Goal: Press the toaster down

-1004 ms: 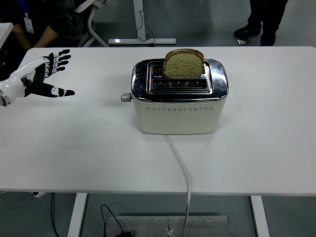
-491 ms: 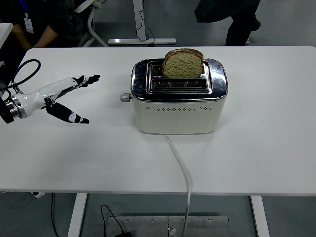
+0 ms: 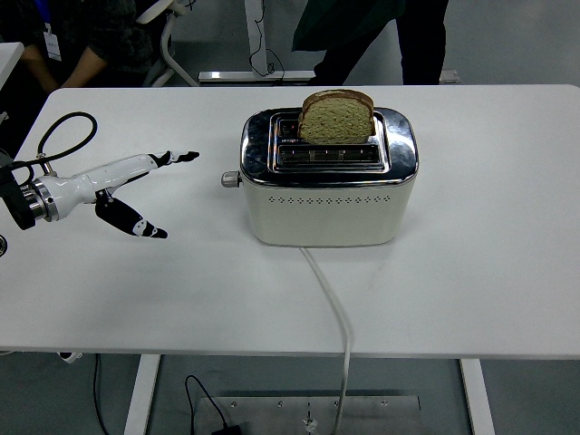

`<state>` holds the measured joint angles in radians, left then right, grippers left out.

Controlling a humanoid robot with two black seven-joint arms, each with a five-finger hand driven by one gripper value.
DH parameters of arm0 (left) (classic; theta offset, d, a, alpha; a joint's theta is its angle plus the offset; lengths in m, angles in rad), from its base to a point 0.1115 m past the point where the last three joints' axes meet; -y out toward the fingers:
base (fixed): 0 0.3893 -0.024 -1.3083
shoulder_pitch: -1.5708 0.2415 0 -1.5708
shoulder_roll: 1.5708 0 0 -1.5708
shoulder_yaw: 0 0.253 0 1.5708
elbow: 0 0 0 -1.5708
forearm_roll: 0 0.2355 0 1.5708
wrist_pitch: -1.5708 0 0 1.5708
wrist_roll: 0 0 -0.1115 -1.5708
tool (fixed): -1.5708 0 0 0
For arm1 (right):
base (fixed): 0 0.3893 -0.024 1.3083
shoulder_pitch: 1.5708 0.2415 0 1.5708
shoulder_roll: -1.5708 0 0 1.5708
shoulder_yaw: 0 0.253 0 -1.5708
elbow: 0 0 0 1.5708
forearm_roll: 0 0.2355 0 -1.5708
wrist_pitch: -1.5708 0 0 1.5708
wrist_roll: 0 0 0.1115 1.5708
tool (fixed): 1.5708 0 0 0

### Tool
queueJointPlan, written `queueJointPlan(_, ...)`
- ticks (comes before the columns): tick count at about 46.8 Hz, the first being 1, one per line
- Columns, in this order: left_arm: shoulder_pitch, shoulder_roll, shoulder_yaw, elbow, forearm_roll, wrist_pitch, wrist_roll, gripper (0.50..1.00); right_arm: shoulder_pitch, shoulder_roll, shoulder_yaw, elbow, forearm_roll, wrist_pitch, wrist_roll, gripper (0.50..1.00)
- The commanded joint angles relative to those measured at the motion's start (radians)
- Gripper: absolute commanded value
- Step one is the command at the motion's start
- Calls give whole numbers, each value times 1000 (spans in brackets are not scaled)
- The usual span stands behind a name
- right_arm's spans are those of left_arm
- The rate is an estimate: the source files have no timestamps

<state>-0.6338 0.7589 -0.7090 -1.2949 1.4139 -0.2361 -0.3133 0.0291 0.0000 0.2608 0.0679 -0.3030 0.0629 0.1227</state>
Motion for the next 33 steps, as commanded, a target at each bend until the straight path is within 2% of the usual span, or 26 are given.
queueJointPlan(1,2,-7,3,0,7,0,0,1000,0,0,0,0,1,0,0,998)
queueJointPlan(16,0,-50,31,0,11,1,0,1000,0,0,0,0,-1,0,0,998)
queueJointPlan(33,-1,-65,37,2,13,1,0,1000,0,0,0,0,-1,0,0,998)
